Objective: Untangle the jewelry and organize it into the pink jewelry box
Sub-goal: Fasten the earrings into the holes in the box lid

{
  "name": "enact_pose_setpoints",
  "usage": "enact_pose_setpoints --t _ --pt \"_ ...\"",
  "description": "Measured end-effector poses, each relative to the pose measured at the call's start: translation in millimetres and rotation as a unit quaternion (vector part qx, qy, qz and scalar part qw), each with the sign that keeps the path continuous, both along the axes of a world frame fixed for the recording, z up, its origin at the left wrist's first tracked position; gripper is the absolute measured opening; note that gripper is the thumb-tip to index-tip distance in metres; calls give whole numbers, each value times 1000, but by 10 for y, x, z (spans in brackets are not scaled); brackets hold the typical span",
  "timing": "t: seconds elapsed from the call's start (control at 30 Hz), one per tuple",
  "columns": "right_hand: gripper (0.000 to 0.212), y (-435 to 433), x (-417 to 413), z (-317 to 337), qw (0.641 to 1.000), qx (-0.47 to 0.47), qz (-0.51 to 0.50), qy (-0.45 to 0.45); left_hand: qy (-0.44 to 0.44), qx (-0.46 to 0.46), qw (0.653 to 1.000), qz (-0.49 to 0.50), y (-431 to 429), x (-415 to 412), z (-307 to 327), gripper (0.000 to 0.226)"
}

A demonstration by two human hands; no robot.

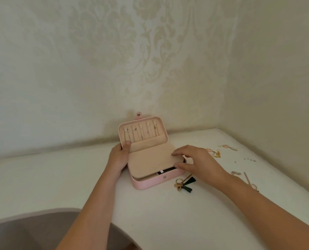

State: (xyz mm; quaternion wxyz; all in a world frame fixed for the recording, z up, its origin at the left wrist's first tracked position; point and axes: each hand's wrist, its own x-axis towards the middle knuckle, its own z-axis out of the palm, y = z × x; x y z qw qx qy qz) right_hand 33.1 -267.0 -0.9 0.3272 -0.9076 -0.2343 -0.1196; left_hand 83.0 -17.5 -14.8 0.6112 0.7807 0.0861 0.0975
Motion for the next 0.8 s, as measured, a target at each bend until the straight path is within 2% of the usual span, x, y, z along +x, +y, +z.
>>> enact_pose_setpoints --t 0.07,0.2,0.23,0.37,0.43,0.53,0.6,0.7,0.8 --pt "39 32 -56 54 999 -27 16 -11 -1 -3 1000 -1 53 -88 -15 34" --pt "48 72 -164 180 972 -219 32 -84 -5 -11 1000 11 142 -251 -65 27" --pt "47 78 -179 193 966 -230 36 -115 -13 -14 1000 16 163 -289 -77 26" --pt "49 157 -230 161 969 -123 33 -210 -33 -23 999 21 262 -442 -115 35" --pt "41 231 -242 146 972 -53 21 -228 -20 -32 999 8 290 -525 -94 35" --pt "23 334 -233 155 975 56 -3 -213 16 -11 1000 -11 311 -623 -82 25" --pt "21 409 -218 175 974 114 -30 -195 23 9 999 -21 275 -695 -77 28" --pt "25 541 -214 173 974 160 -48 -155 -12 19 1000 5 240 -746 -71 47" --pt "35 660 -202 194 973 190 -70 -109 -66 -15 998 -18 188 -779 -86 72"
